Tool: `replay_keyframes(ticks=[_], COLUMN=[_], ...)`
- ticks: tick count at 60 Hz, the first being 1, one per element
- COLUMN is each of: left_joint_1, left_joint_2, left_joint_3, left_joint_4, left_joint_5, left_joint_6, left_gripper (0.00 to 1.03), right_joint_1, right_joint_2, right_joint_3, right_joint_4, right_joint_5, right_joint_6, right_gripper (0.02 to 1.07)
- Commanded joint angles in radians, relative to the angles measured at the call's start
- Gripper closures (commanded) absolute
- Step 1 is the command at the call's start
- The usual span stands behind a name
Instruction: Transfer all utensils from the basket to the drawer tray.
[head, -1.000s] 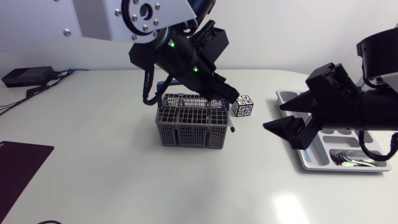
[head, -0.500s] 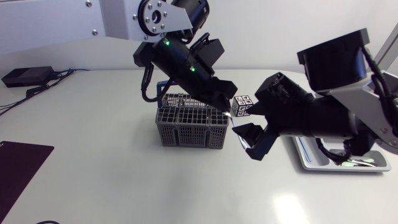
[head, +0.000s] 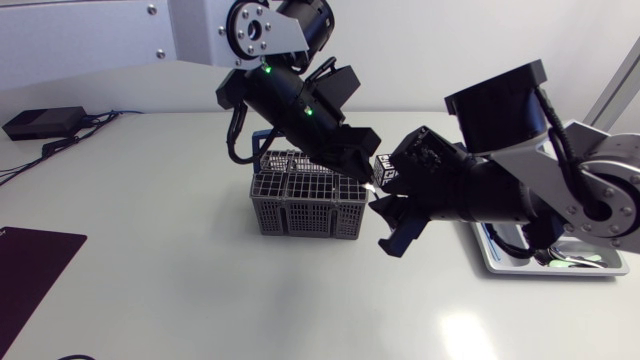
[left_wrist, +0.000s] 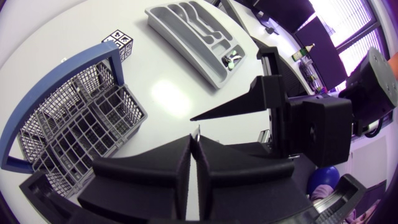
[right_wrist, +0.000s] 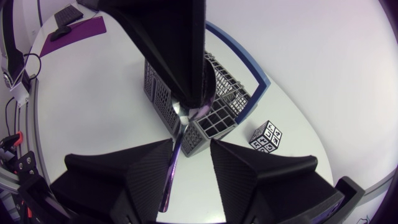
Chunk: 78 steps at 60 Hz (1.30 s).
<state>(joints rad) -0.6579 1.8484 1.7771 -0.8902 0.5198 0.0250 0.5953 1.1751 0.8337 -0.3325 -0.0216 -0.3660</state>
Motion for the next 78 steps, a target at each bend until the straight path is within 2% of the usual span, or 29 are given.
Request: replay_keyframes(ticks=[1, 5, 12, 21, 25, 31, 37, 41, 45, 53, 58, 62, 64, 66, 67, 69, 78], left_joint_1=[0.007, 0.007, 0.007, 0.014, 0.014, 0.015, 0.017, 0.02, 0.029, 0.053, 0.078, 0.099, 0.104, 0.112, 0.116, 0.121, 0.127], left_joint_2=[0.018, 0.018, 0.018, 0.014, 0.012, 0.008, 0.003, -0.003, -0.017, -0.044, -0.071, -0.086, -0.09, -0.097, -0.101, -0.107, -0.13], left_joint_3=[0.035, 0.036, 0.036, 0.042, 0.044, 0.047, 0.051, 0.058, 0.064, 0.065, 0.061, 0.053, 0.051, 0.045, 0.039, 0.03, -0.007], left_joint_4=[-0.015, -0.016, -0.018, -0.018, -0.019, -0.019, -0.018, -0.018, -0.016, -0.003, 0.016, 0.033, 0.034, 0.042, 0.05, 0.059, 0.083], left_joint_5=[0.016, 0.017, 0.017, 0.019, 0.028, 0.037, 0.037, 0.037, 0.039, 0.037, 0.037, 0.036, 0.032, 0.029, 0.029, 0.022, -0.096], left_joint_6=[-0.019, -0.019, -0.019, -0.02, -0.02, -0.023, -0.022, -0.022, -0.022, -0.022, -0.02, -0.02, -0.02, -0.02, -0.02, -0.02, -0.014], left_gripper=[1.0, 1.0, 1.0, 0.95, 0.87, 0.83, 0.76, 0.75, 0.67, 0.6, 0.52, 0.41, 0.34, 0.21, 0.12, 0.03, 0.04], right_joint_1=[0.011, 0.014, 0.018, 0.029, 0.029, 0.029, 0.029, 0.023, 0.012, -0.034, -0.092, -0.164, -0.21, -0.262, -0.288, -0.344, -0.594], right_joint_2=[0.009, 0.009, 0.006, -0.003, -0.011, -0.019, -0.031, -0.042, -0.055, -0.088, -0.112, -0.134, -0.143, -0.15, -0.154, -0.161, -0.17], right_joint_3=[0.001, 0.001, -0.004, -0.018, -0.022, -0.033, -0.045, -0.051, -0.061, -0.091, -0.107, -0.116, -0.12, -0.125, -0.128, -0.131, -0.134], right_joint_4=[0.01, 0.01, 0.006, 0.0, -0.005, -0.01, -0.016, -0.03, -0.04, -0.062, -0.097, -0.131, -0.148, -0.166, -0.172, -0.189, -0.27], right_joint_5=[0.009, 0.009, 0.008, 0.006, -0.001, -0.008, -0.012, -0.031, -0.04, -0.077, -0.123, -0.181, -0.212, -0.238, -0.25, -0.271, -0.379], right_joint_6=[0.024, 0.022, 0.019, 0.015, 0.015, 0.012, 0.009, 0.004, -0.004, -0.044, -0.086, -0.137, -0.169, -0.208, -0.228, -0.271, -0.507], right_gripper=[0.84, 0.95, 0.97, 1.0, 1.01, 1.01, 1.01, 1.01, 1.01, 1.01, 1.01, 1.01, 1.01, 1.01, 1.01, 1.01, 1.01])
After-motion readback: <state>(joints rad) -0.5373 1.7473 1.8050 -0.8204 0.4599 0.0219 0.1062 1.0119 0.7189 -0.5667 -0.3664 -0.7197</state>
